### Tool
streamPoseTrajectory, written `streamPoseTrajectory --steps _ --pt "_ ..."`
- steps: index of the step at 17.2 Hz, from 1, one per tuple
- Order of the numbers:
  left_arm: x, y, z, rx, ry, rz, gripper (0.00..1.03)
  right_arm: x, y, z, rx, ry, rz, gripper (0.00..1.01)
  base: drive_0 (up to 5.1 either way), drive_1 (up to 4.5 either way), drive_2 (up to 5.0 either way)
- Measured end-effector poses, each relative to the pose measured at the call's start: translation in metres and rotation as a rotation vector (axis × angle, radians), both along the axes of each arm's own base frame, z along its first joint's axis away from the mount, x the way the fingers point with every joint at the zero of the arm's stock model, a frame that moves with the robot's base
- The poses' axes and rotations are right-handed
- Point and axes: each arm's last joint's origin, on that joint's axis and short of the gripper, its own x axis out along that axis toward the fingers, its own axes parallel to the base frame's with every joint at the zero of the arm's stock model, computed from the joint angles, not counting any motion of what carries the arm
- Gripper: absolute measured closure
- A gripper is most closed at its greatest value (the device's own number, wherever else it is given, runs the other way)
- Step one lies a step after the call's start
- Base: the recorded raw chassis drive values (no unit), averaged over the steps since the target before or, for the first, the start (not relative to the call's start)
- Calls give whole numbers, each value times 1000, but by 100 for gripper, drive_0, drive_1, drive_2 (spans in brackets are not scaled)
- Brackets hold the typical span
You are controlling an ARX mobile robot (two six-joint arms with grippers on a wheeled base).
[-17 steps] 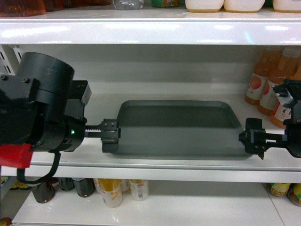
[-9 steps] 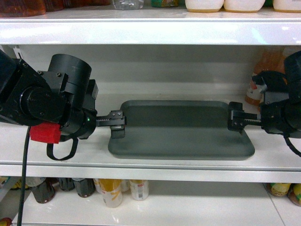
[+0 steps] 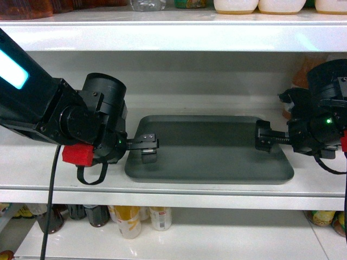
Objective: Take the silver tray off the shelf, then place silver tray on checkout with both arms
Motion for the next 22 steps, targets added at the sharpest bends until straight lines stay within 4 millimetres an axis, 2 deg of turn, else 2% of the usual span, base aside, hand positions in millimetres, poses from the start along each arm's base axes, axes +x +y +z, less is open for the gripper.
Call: streamPoseTrajectory --steps 4,5,6,7,10,12,14,16,18,20,22 --pt "4 -6 -6 -9 -5 -16 5 8 0 -9 -16 53 -18 3 0 0 0" --pt "3 -7 -7 -18 20 -38 6 8 2 -11 -42 54 -2 20 0 0 0" --pt "2 -6 -8 -45 52 -36 40 5 3 -14 -71 64 31 57 0 0 0" --pt "1 -2 -10 -65 70 -15 57 4 2 -15 -80 60 23 74 0 0 0" --pt "-4 -1 -11 -87 75 -7 84 -1 1 -16 -74 45 15 98 0 0 0" --pt "-11 1 -9 -95 70 -8 100 -6 -2 -16 -54 46 10 98 0 0 0" --pt "-22 2 -6 -104 47 -2 100 -22 -3 -14 -35 40 0 98 0 0 0" --pt "-46 0 -1 -87 28 8 100 -49 -5 -10 -22 32 -15 98 0 0 0" --pt "-73 -1 23 -64 -29 7 100 -81 -10 7 -2 -5 -39 98 0 0 0" --pt "-87 -2 51 -53 -114 -11 100 -100 -11 30 13 -75 -47 98 0 0 0" --pt "-118 3 86 -54 -206 -30 100 -140 -13 67 42 -168 -44 98 0 0 0"
